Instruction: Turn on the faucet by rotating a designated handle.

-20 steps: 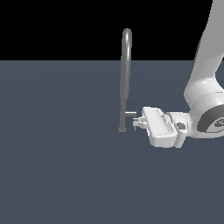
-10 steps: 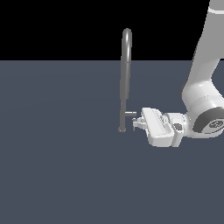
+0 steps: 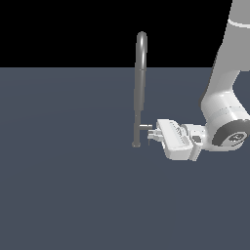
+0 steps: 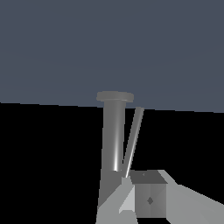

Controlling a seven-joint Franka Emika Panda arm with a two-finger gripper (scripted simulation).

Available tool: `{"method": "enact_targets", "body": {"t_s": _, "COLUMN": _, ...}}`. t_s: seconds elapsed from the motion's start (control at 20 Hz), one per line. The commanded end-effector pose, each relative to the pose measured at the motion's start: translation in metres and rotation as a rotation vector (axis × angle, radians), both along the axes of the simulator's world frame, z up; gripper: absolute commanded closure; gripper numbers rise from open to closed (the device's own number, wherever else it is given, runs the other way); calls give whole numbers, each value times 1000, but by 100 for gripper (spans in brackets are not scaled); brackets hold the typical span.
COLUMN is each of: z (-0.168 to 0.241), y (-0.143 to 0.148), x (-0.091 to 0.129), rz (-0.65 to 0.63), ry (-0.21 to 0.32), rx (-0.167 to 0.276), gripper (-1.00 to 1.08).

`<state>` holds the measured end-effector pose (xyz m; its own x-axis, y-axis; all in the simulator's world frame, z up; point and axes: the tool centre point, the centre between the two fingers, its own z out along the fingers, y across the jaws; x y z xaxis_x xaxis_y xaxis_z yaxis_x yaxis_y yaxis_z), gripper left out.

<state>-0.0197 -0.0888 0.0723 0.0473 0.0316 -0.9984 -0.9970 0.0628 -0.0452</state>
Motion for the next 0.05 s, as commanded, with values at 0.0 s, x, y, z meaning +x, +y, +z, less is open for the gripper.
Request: {"method": "enact_targets", "body": {"t_s": 0.0, "z": -43, "y": 0, "x": 1, "rz": -38, "ry": 48, "rx": -30, "gripper": 108}}
